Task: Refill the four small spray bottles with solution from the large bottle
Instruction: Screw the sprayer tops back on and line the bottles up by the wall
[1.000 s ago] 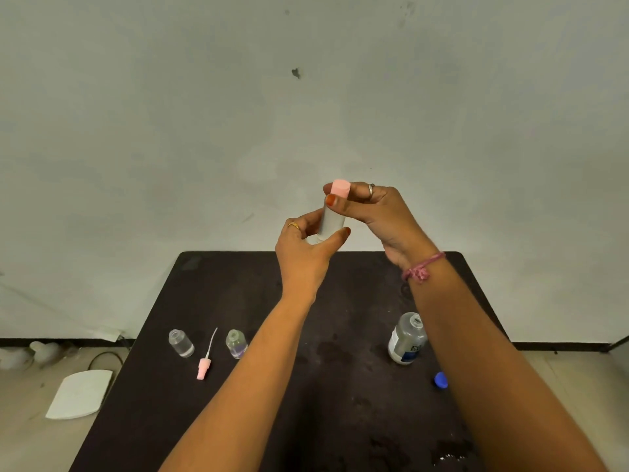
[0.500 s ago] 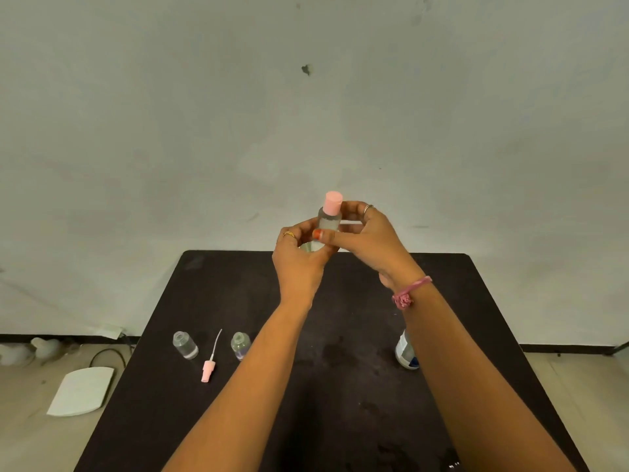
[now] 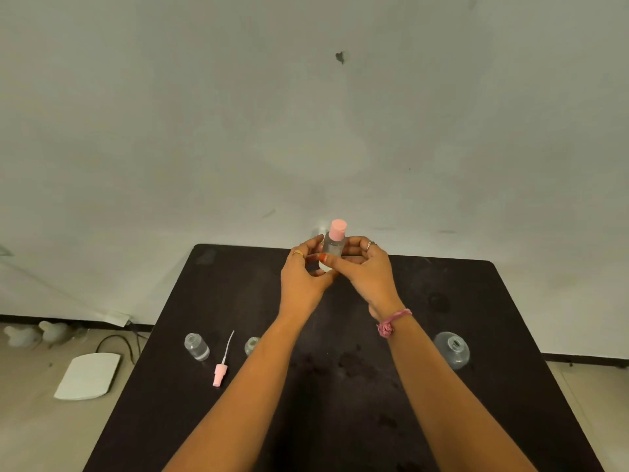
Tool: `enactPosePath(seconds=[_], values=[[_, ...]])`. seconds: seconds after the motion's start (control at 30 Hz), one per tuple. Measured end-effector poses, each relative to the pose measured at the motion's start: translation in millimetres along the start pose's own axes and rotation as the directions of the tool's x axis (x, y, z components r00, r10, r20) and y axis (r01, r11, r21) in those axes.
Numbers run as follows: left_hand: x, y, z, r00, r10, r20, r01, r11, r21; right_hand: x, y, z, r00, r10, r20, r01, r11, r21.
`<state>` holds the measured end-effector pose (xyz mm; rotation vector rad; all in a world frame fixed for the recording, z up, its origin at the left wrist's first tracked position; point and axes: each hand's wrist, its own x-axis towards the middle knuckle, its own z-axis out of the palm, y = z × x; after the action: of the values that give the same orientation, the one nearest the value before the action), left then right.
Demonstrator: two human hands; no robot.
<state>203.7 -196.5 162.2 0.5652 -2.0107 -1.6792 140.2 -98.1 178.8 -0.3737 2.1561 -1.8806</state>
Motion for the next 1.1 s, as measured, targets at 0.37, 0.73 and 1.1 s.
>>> enactPosePath(seconds=[0.37, 0.73, 1.1], values=[[50.2, -61.3, -55.4, 0.983, -0.163, -0.081, 0.17, 0.98, 0.099, 68.3, 70.9, 62.3, 0.989, 0.082, -0.121, -0.1, 0.983, -0.153], [89.4, -106.3, -85.9, 0.939, -0.312, -0.146, 0.314, 0.949, -0.009, 131.4, 130.4, 119.8, 0.954, 0.2, -0.224, -0.258, 0.929, -0.264], [112.3, -138.7, -106.3, 0.907, -0.395, -0.144, 0.393, 0.918, -0.046, 178.6, 153.9, 160.5, 0.889, 0.272, -0.369, -0.338, 0.933, -0.125]])
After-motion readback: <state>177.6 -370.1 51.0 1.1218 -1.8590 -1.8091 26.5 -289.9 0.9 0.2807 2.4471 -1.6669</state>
